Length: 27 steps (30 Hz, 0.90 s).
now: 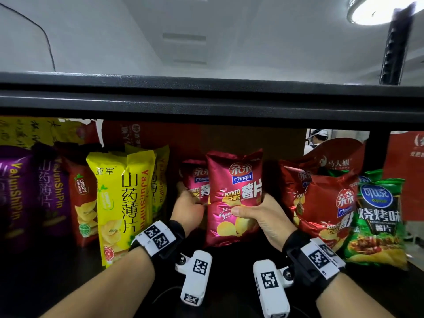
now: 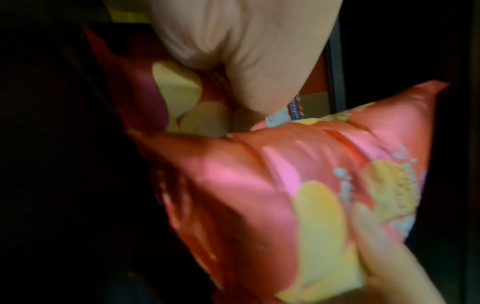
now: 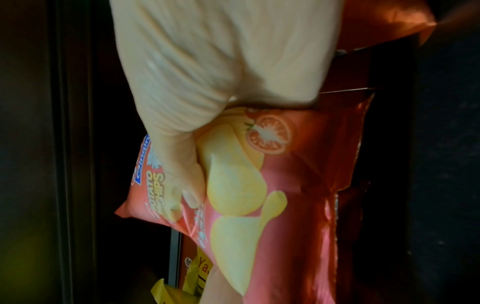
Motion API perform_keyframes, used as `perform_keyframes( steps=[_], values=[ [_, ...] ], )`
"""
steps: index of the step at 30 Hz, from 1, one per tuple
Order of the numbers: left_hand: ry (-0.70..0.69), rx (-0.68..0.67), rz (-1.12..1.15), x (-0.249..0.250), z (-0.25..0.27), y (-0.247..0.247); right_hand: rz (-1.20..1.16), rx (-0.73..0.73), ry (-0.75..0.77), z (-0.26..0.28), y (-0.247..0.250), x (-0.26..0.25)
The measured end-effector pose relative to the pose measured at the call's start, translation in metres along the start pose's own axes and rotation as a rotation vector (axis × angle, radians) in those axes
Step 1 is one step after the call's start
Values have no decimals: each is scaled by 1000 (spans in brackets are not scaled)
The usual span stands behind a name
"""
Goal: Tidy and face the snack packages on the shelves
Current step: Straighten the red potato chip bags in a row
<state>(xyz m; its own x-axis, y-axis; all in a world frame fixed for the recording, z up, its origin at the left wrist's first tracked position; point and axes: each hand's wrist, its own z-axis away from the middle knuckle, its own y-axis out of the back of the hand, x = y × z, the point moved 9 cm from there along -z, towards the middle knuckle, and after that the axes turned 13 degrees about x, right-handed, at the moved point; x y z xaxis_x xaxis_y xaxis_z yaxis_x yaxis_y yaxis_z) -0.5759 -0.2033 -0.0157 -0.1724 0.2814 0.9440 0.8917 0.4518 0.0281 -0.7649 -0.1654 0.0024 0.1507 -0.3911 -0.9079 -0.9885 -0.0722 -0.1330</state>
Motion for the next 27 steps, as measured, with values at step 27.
perform_keyframes(
  steps=[27],
  values=[
    [-175,-101,-71,29,28,8,589,378,469,103,30,-134]
  ],
)
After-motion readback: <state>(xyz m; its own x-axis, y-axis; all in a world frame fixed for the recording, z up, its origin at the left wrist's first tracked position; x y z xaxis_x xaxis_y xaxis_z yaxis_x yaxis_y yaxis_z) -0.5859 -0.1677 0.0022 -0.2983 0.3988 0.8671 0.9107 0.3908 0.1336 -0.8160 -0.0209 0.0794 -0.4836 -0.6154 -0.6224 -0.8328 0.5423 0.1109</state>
